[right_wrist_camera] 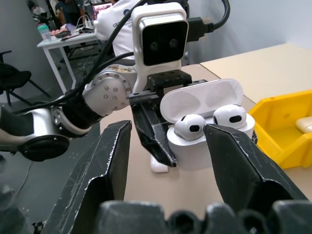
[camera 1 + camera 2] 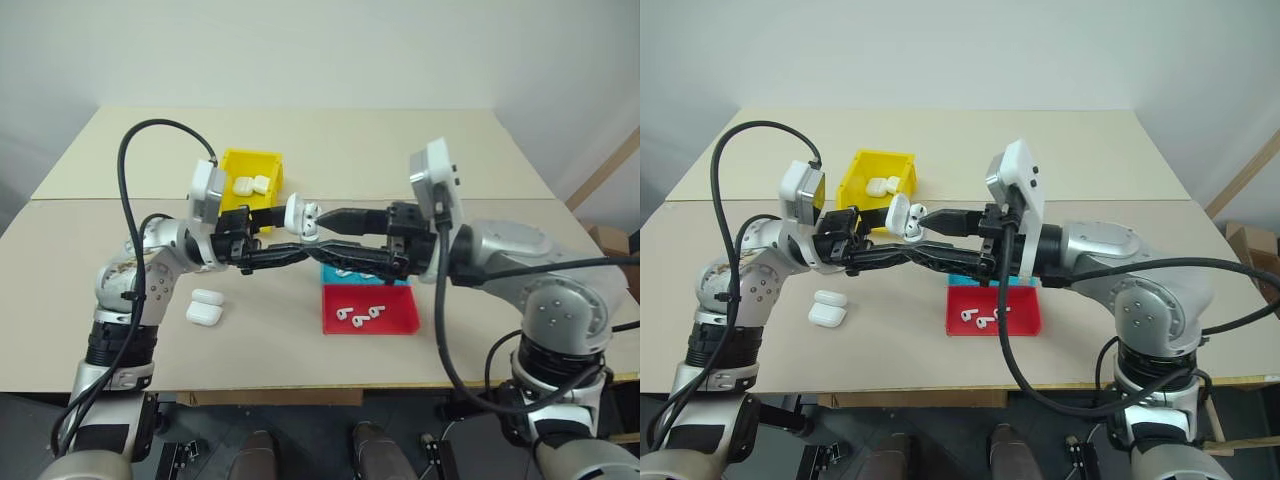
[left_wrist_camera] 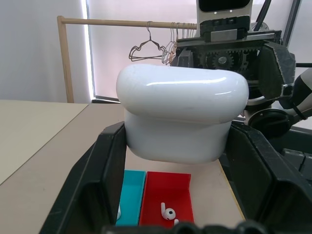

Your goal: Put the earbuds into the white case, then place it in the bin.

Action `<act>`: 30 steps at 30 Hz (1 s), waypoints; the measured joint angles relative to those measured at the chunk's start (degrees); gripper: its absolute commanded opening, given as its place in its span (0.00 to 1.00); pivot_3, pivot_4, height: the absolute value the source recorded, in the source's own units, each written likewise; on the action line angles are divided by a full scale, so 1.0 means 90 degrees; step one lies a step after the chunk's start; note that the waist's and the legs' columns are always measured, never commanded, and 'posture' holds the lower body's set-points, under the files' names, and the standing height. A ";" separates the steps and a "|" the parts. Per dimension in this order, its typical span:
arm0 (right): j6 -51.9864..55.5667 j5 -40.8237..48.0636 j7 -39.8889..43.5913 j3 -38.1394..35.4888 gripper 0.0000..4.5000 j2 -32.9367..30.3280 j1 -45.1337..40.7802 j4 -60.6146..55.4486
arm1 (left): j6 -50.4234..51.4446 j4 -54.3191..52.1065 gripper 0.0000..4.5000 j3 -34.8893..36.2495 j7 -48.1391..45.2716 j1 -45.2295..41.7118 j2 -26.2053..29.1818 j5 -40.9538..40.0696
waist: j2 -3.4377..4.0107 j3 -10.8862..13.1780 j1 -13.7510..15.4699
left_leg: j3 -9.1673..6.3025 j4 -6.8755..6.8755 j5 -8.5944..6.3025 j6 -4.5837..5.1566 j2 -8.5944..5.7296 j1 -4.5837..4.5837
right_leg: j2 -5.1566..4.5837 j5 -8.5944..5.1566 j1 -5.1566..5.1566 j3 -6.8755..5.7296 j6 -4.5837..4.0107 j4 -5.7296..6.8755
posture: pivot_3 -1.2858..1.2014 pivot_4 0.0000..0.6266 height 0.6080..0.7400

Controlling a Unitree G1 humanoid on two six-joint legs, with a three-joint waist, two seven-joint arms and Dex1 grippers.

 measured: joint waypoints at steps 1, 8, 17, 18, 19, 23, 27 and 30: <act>0.0033 0.0152 0.0016 -0.0048 0.64 -0.0100 -0.0007 -0.0002 | -0.0001 0.0003 0.62 0.0000 0.0000 0.0000 -0.0006 0.0001 | 0.0000 0.0000 0.0006 | 0.0000 0.0000 0.0000 0.0000 0.0000 0.0000 | 0.0000 0.0000 0.0001 0.0000 0.0000 0.0000 | 0.52 0.24 1.00; -0.0180 0.0069 0.0650 0.0244 0.20 -0.1330 -0.1288 0.0665 | -0.0039 0.0177 0.62 -0.0088 -0.0092 -0.0113 -0.0116 0.0120 | 0.0003 0.0002 0.0008 | 0.0001 0.0000 0.0002 0.0004 -0.0001 0.0003 | 0.0001 0.0000 0.0001 0.0000 -0.0001 -0.0002 | 0.52 0.24 1.00; -0.2087 -0.2415 0.3031 0.3005 0.01 -0.1521 -0.3899 0.2964 | -0.0140 0.0261 0.62 -0.0293 -0.0127 -0.0130 -0.0237 0.0405 | 0.0009 0.0005 -0.0067 | 0.0000 -0.0001 0.0002 0.0004 0.0000 -0.0006 | 0.0001 -0.0001 -0.0008 -0.0003 -0.0002 -0.0005 | 0.52 0.24 1.00; -0.2371 -0.2701 0.3205 0.3251 0.01 -0.1425 -0.3984 0.3122 | -0.0152 0.0262 0.62 -0.0294 -0.0128 -0.0130 -0.0237 0.0436 | 0.0008 0.0005 -0.0066 | 0.0001 -0.0001 0.0002 0.0004 0.0000 -0.0007 | 0.0000 -0.0001 -0.0008 -0.0003 -0.0002 -0.0005 | 0.52 0.24 1.00; -0.2619 -0.2937 0.3341 0.3426 0.01 -0.1331 -0.4023 0.3252 | -0.0157 0.0262 0.62 -0.0294 -0.0128 -0.0130 -0.0238 0.0471 | 0.0009 0.0005 -0.0066 | 0.0000 -0.0001 0.0002 0.0004 0.0000 -0.0008 | 0.0000 -0.0001 -0.0008 -0.0004 -0.0002 -0.0004 | 0.52 0.24 1.00; -0.3538 -0.3698 0.3842 0.3911 0.01 -0.0922 -0.4163 0.3787 | -0.0169 0.0268 0.62 -0.0310 -0.0133 -0.0116 -0.0233 0.0518 | 0.0011 0.0007 -0.0050 | -0.0003 0.0000 0.0002 0.0004 0.0000 -0.0012 | 0.0000 -0.0001 -0.0013 -0.0008 -0.0002 0.0001 | 0.52 0.24 1.00; -0.4140 -0.4104 0.4182 0.3919 0.01 -0.0844 -0.4179 0.3892 | -0.0168 0.0268 0.62 -0.0311 -0.0128 -0.0102 -0.0230 0.0557 | 0.0011 0.0007 -0.0011 | -0.0004 0.0000 0.0002 0.0003 0.0000 -0.0012 | -0.0002 -0.0001 -0.0012 -0.0011 -0.0002 0.0001 | 0.52 0.24 1.00; -0.4315 -0.4139 0.4547 0.3802 0.01 -0.1006 -0.4114 0.3805 | -0.0167 0.0267 0.62 -0.0321 -0.0124 -0.0083 -0.0226 0.0575 | 0.0012 0.0007 0.0026 | -0.0006 0.0000 0.0002 0.0003 0.0000 -0.0009 | -0.0001 0.0000 -0.0011 -0.0012 -0.0003 0.0003 | 0.52 0.24 1.00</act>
